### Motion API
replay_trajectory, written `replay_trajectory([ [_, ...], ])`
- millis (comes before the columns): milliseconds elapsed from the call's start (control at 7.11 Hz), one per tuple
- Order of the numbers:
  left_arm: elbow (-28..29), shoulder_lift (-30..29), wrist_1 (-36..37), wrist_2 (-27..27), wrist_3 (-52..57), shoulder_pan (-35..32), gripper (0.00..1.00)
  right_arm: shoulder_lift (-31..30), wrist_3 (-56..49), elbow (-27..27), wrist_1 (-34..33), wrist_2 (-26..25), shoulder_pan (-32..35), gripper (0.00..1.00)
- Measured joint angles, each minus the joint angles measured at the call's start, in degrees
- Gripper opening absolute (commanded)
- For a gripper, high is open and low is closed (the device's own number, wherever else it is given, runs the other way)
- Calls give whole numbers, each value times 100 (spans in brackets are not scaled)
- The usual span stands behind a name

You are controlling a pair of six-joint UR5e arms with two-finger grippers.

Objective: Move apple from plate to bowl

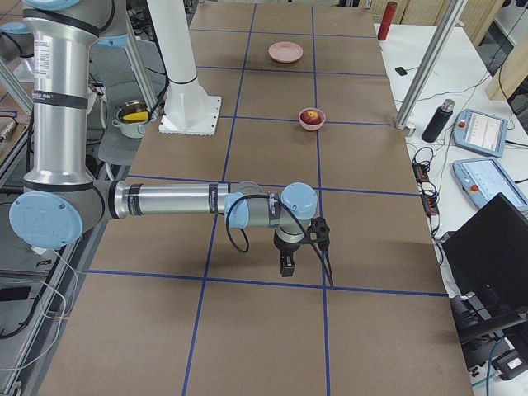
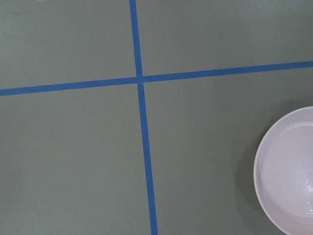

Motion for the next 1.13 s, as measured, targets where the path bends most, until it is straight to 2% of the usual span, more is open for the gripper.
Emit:
replay_trajectory([
  [1126,306,30,-401,16,-3,10,98,4,-217,128,-42,-97,195,100],
])
